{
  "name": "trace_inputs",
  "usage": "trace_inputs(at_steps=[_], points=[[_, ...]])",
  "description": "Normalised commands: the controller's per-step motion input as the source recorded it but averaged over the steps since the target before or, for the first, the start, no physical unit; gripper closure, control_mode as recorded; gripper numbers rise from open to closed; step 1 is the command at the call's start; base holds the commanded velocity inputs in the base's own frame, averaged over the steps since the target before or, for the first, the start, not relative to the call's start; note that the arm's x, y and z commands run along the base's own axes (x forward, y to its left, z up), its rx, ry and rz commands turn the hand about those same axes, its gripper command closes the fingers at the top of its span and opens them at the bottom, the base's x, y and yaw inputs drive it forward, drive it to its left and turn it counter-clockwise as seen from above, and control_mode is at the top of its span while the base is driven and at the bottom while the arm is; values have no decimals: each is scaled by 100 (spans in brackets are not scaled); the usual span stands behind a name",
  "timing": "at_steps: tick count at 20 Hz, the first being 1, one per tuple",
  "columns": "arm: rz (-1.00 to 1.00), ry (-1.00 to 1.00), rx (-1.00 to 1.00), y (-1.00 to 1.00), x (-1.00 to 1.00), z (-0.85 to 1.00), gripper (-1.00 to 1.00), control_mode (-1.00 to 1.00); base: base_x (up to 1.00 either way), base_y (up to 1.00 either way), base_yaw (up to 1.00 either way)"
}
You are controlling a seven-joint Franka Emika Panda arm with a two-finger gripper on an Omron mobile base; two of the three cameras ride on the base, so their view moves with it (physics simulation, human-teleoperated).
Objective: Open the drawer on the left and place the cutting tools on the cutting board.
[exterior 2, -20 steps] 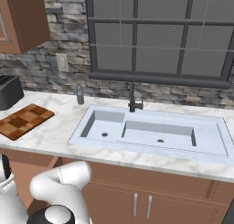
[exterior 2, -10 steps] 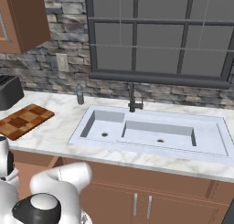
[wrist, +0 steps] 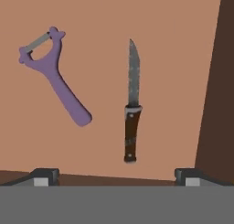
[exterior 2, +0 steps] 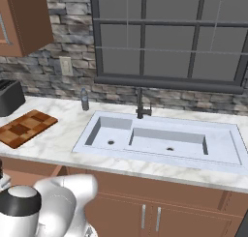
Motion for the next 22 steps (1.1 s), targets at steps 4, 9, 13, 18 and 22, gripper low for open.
trace_inputs(at_steps=[4, 9, 13, 18, 22], points=[[14, 0, 0, 18, 0, -10, -100, -100, 0, 0, 0], [14, 0, 0, 9, -1, -25, -100, -100, 0, 0, 0], [13, 0, 0, 1, -6, -38, -100, -100, 0, 0, 0], [11, 0, 0, 2, -2, -40, -100, -100, 0, 0, 0], [8, -1, 1, 11, 0, -26, -100, -100, 0, 0, 0]])
